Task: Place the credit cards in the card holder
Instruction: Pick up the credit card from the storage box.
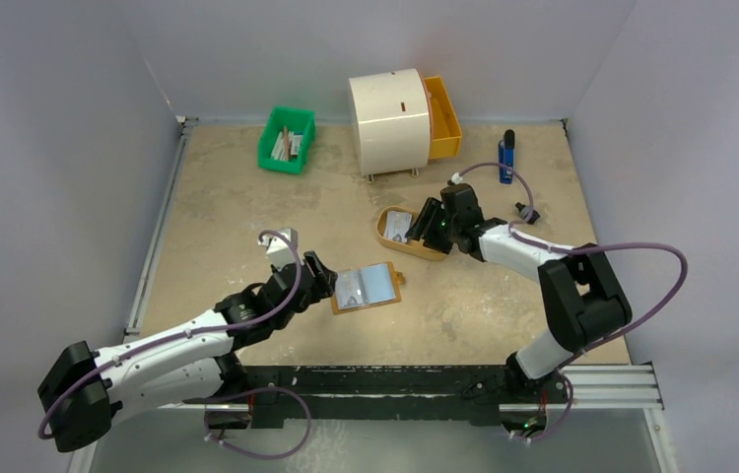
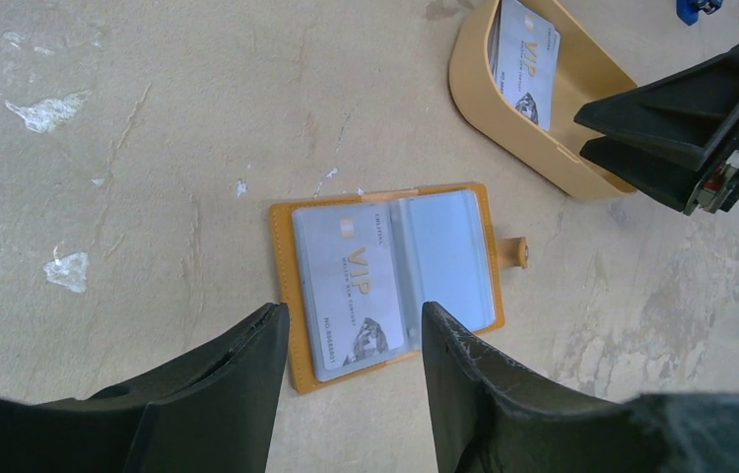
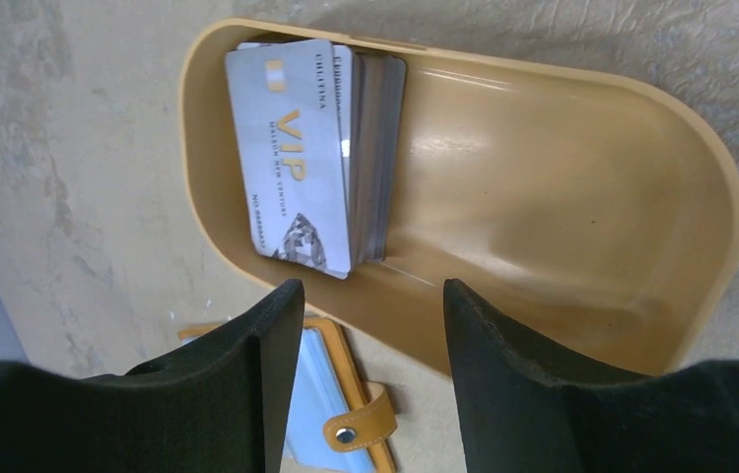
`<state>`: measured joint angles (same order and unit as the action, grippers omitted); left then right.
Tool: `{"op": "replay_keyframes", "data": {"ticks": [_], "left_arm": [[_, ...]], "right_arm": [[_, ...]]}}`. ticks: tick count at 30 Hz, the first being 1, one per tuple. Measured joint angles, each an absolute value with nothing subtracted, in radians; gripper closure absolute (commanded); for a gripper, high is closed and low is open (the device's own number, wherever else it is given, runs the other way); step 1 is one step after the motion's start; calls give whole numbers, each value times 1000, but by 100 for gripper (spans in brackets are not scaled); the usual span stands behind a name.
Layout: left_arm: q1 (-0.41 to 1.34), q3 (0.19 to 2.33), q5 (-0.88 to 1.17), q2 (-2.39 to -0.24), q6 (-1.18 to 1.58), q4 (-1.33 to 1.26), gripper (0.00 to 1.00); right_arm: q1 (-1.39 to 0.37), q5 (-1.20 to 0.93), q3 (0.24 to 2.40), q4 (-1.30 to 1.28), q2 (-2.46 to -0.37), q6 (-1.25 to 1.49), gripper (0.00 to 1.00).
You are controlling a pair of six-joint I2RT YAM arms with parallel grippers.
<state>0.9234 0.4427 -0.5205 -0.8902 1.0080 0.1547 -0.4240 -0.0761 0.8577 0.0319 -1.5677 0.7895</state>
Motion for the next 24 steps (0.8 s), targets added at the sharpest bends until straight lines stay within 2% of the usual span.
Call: {"op": "replay_keyframes", "data": {"ticks": [13, 24], "left_arm": [[923, 443, -528, -910, 1011, 181, 50], [923, 443, -530, -936, 1011, 181, 50]], "right_arm": [[-416, -129, 939, 83, -1740, 838, 46], [-414, -159, 967, 109, -1781, 861, 65]]}}
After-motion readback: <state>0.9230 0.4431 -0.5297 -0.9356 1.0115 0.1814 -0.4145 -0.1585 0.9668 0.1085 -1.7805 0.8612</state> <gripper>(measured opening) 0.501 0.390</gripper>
